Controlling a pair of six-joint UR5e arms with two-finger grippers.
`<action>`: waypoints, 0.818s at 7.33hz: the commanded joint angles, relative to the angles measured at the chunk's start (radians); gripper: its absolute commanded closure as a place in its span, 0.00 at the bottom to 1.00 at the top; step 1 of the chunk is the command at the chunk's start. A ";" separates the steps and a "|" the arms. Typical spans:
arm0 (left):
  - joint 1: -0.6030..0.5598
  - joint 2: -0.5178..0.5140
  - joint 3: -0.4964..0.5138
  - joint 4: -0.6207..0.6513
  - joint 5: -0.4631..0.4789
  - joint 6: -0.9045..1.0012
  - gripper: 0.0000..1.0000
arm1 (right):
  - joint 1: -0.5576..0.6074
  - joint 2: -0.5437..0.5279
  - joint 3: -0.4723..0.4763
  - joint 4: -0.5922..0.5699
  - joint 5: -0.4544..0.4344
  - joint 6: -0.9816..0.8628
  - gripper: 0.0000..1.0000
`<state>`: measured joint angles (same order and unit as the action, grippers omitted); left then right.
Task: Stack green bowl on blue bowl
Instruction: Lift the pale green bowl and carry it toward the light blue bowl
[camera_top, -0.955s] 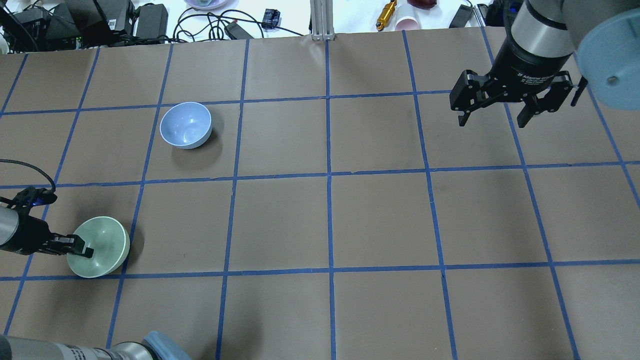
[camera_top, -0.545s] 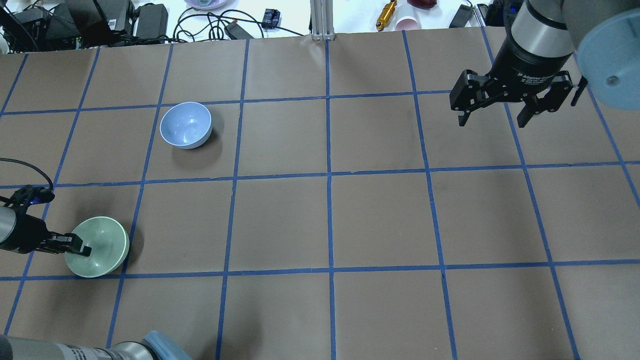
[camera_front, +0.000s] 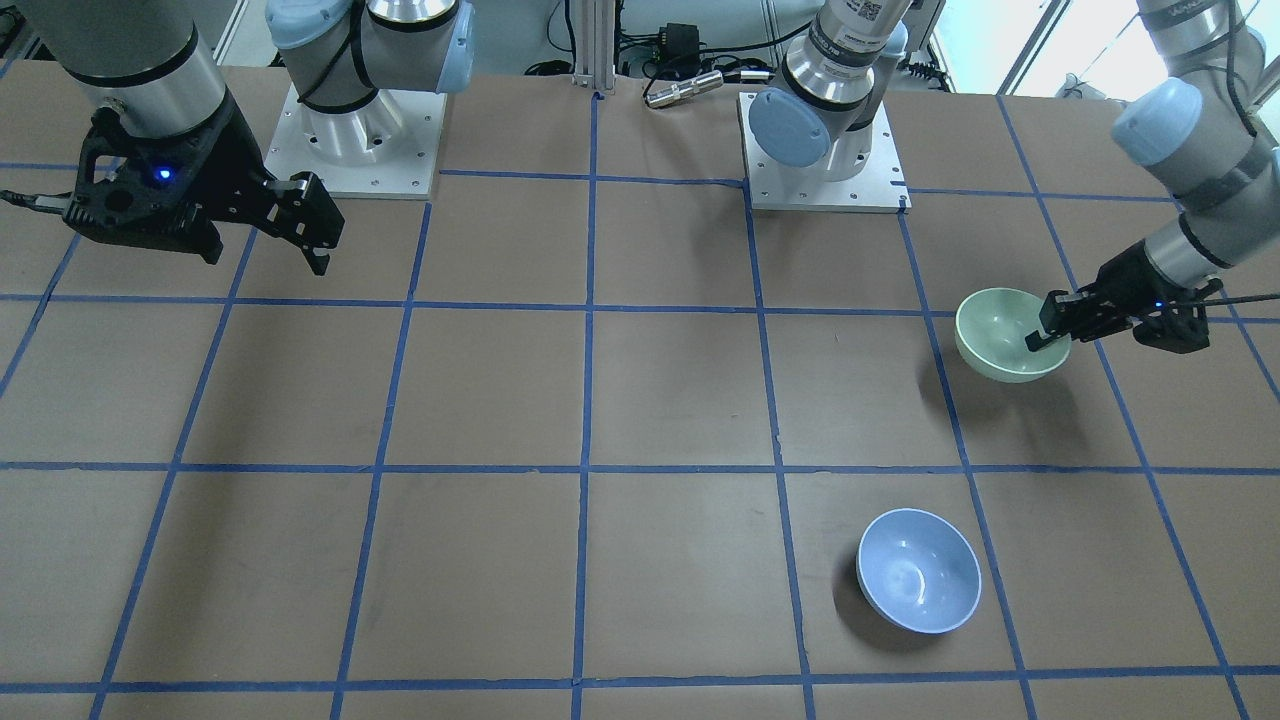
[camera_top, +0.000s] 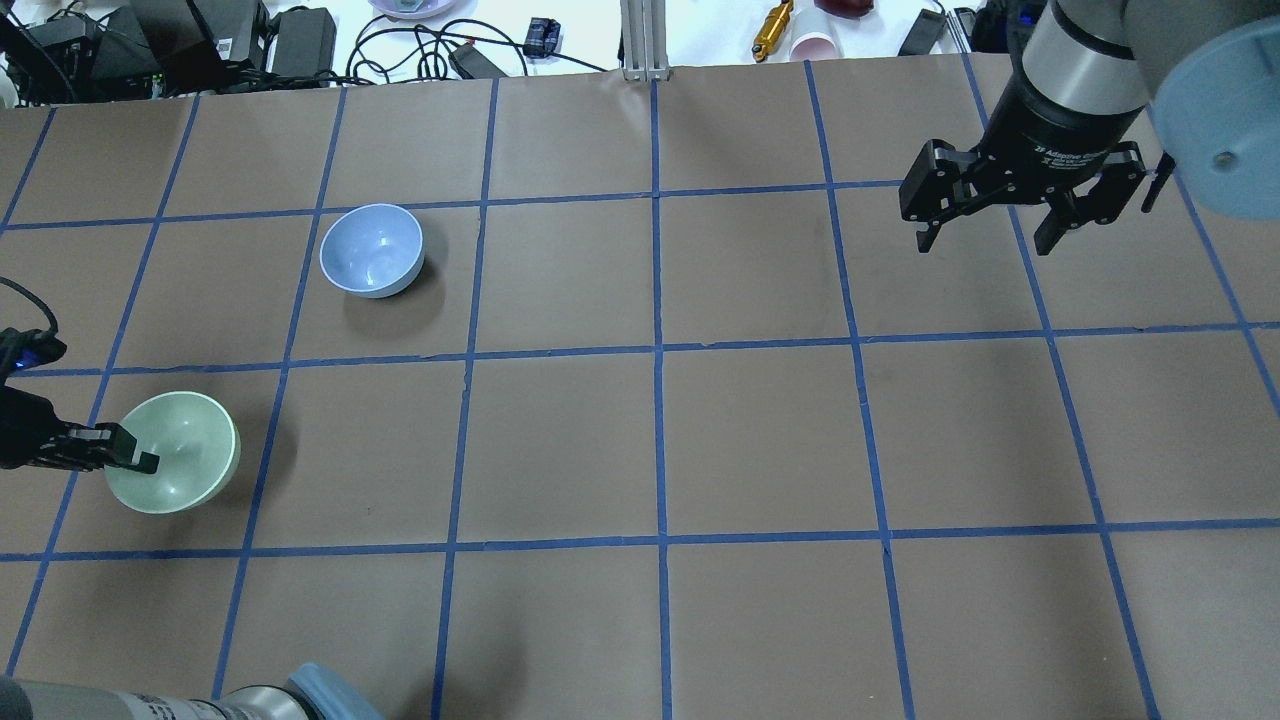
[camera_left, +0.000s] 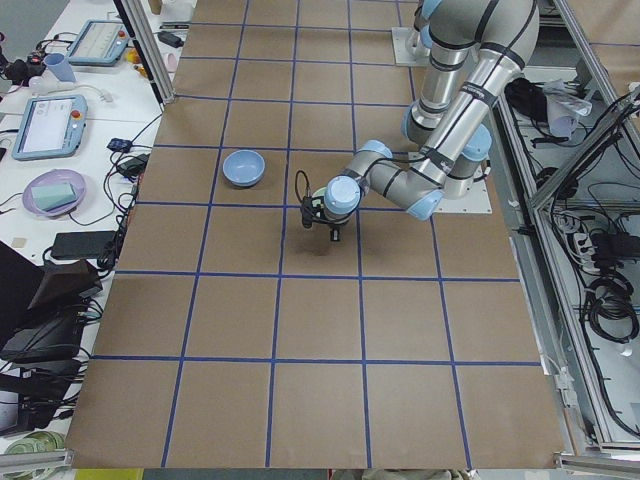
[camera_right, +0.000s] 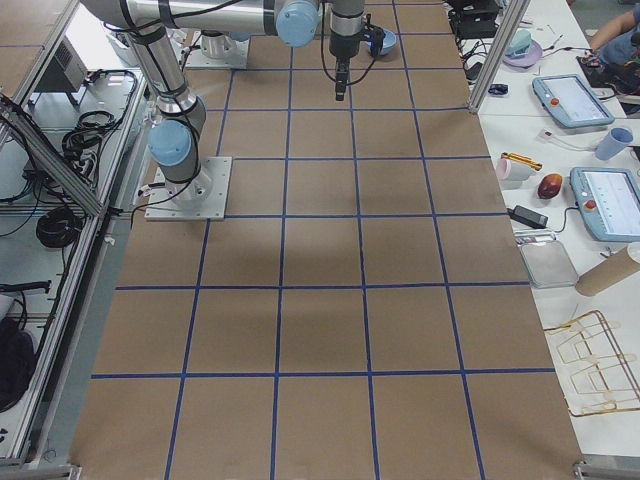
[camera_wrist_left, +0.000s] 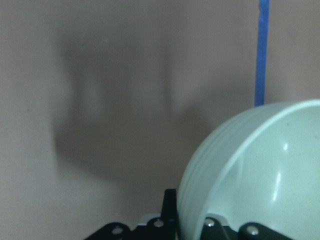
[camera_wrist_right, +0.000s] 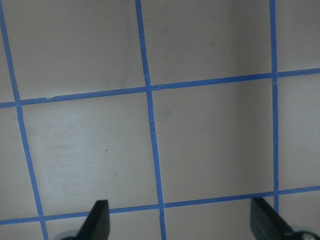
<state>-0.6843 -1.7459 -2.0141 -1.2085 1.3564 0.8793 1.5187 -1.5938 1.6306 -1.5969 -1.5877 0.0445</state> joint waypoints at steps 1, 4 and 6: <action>-0.093 -0.017 0.171 -0.134 -0.020 -0.121 1.00 | 0.000 0.000 0.000 0.000 0.000 0.000 0.00; -0.262 -0.046 0.264 -0.132 -0.091 -0.318 1.00 | 0.000 0.000 0.000 0.000 0.000 0.000 0.00; -0.317 -0.111 0.293 -0.076 -0.176 -0.444 1.00 | 0.000 0.000 0.000 0.000 0.000 0.000 0.00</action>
<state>-0.9615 -1.8176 -1.7420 -1.3229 1.2261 0.5150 1.5187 -1.5938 1.6307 -1.5969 -1.5877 0.0445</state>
